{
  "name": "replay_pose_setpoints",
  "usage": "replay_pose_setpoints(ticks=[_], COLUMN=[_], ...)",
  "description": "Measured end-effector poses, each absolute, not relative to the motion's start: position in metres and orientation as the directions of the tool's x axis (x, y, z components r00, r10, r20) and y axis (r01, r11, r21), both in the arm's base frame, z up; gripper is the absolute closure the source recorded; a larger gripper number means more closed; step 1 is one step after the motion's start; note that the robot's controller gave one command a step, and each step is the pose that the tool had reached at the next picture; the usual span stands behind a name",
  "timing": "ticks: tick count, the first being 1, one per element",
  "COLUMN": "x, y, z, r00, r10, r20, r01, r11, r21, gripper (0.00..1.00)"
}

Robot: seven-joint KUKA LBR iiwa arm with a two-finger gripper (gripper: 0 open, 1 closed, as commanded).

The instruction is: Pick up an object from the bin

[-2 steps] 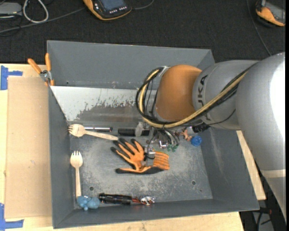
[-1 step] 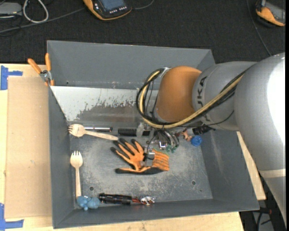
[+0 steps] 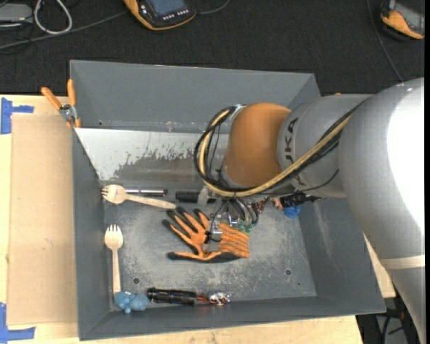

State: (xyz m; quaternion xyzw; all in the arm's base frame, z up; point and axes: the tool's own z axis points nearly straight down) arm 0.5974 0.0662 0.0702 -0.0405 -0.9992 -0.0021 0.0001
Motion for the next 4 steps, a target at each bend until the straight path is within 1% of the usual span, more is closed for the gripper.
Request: replay_pose_setpoints(ticks=[1,2,3,4], x=[0.622,0.622,0.614,0.604], y=[0.069,0.069,0.059,0.079], z=[0.070,0.070,0.139,0.229], r00=[-0.999,-0.999,-0.998,-0.993], r10=[-0.052,-0.053,-0.055,-0.114], r20=[-0.005,-0.005,0.000,-0.005], r01=[-0.052,-0.053,-0.055,-0.114], r11=[0.999,0.999,0.998,0.993], r21=[0.002,0.001,0.001,0.003], gripper=[1.00,1.00,1.00,1.00])
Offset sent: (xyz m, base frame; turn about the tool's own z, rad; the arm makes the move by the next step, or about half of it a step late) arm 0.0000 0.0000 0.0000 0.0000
